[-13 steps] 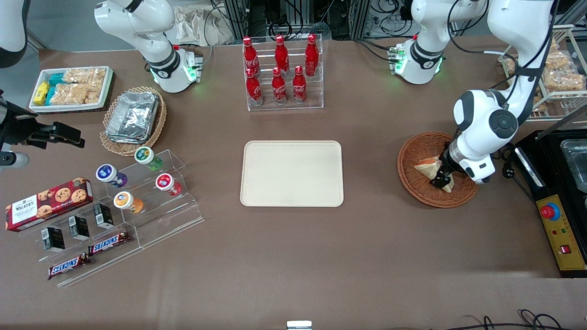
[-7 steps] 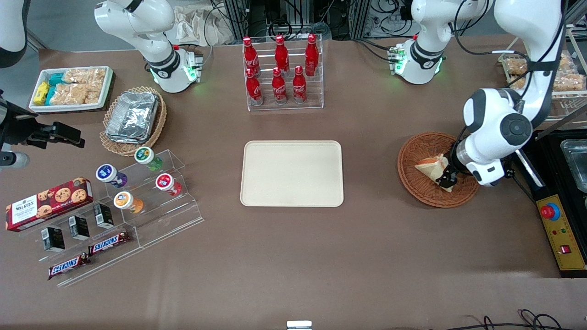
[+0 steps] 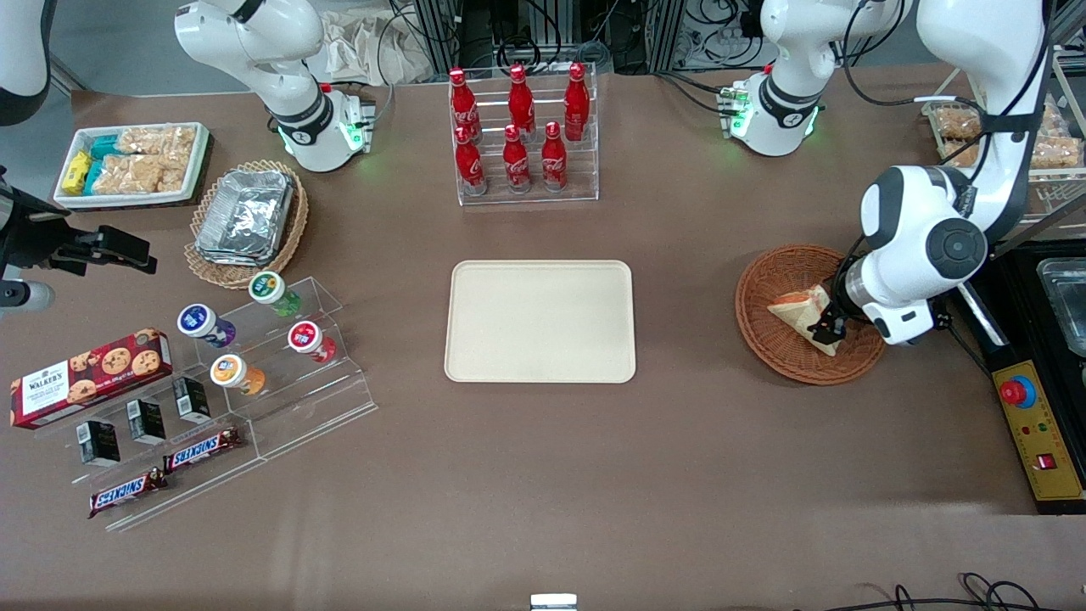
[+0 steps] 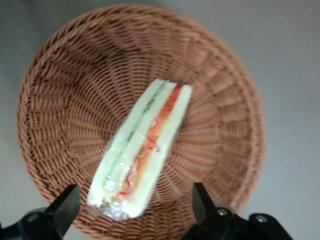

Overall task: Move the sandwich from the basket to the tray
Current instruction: 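Lower the left gripper around the sandwich and close its fingers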

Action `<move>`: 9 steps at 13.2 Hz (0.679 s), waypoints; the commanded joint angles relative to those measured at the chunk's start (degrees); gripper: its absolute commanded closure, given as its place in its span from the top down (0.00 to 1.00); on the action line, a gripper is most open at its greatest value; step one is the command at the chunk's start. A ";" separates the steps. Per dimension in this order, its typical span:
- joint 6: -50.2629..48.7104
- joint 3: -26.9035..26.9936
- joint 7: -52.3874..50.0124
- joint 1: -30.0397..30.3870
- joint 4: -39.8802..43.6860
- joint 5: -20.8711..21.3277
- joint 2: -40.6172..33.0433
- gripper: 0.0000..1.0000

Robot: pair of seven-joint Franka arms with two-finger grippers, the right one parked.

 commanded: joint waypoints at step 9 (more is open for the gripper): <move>8.99 -0.01 -3.53 -0.05 -1.42 1.84 4.50 0.00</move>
